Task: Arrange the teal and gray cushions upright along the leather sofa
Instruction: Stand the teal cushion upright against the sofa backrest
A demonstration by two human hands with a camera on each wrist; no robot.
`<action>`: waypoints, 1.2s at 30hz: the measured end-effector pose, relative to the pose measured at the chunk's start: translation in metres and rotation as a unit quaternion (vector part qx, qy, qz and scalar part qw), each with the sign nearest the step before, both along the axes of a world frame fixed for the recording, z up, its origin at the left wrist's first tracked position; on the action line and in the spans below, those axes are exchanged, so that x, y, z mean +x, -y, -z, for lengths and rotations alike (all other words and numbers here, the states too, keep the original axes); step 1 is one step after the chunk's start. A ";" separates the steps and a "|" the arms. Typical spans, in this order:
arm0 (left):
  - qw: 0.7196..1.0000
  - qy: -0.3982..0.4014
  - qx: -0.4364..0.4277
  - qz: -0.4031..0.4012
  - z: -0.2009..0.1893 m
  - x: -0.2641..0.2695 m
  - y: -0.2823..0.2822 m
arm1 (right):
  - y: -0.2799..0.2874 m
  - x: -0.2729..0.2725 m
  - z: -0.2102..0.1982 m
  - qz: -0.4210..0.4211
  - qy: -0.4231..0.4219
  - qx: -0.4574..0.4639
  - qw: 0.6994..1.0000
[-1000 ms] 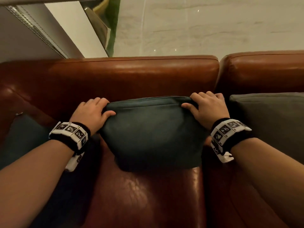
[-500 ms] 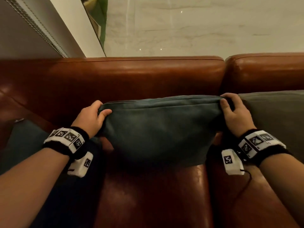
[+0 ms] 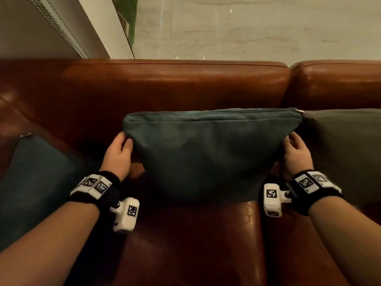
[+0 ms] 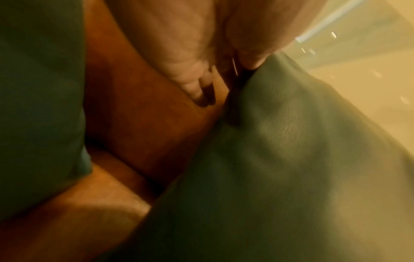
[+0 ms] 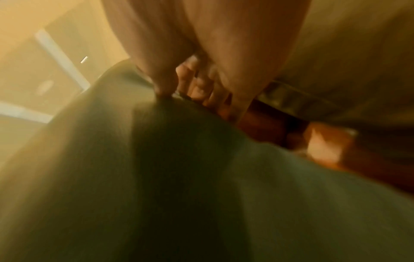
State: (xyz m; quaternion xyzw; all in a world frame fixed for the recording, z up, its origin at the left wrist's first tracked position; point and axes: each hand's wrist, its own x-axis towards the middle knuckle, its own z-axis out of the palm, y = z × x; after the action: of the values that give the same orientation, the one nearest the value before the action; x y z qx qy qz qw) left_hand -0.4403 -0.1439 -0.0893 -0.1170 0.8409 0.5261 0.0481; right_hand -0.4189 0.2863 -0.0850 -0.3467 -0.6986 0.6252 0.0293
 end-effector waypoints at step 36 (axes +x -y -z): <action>0.980 0.100 0.083 -0.151 0.061 0.039 -0.038 | -0.004 0.040 0.068 0.039 0.090 -0.118 0.988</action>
State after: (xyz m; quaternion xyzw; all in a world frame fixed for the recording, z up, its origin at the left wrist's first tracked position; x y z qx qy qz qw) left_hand -0.4014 -0.1062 -0.1505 -0.2904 0.7580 0.5808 0.0614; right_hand -0.3787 0.2901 -0.1527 -0.4296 -0.6060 0.6675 -0.0509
